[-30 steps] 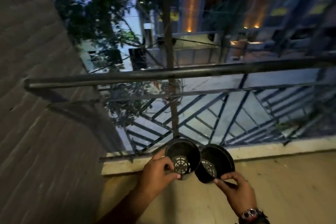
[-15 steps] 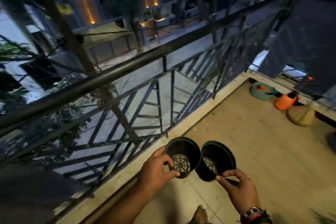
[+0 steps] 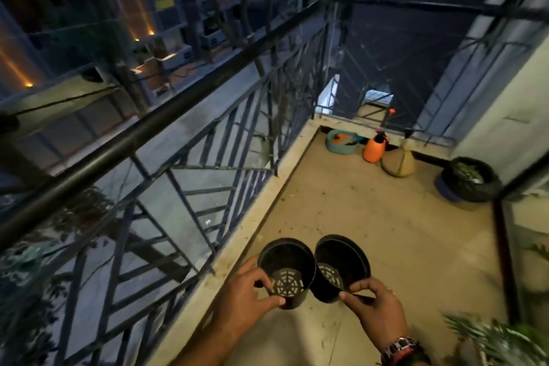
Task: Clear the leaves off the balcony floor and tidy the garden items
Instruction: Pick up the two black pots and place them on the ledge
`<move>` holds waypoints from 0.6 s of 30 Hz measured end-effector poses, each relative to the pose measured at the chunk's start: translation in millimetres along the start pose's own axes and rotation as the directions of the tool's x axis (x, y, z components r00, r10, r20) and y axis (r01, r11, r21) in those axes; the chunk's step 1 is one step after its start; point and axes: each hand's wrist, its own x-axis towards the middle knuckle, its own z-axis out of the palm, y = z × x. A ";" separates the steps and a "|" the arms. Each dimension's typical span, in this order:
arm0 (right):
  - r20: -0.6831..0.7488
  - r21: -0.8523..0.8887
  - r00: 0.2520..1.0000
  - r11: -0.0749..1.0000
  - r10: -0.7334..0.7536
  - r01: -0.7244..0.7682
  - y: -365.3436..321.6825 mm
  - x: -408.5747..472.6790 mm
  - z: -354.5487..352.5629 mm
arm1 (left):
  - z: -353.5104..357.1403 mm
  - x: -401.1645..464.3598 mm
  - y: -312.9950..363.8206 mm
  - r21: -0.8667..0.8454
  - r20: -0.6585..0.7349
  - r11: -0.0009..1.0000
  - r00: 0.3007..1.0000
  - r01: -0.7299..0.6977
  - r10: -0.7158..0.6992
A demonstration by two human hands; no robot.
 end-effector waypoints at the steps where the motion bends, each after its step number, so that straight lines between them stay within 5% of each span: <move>1: -0.011 0.009 1.000 1.000 0.013 -0.013 -3.4 9.5 -2.7 | 2.9 13.7 3.7 0.002 0.005 1.000 1.000 -0.012 0.012; 18: -0.254 0.154 0.944 0.973 0.208 -0.173 -69.1 148.2 25.9 | -32.8 252.6 27.1 0.016 0.304 0.989 0.943 -0.150 0.138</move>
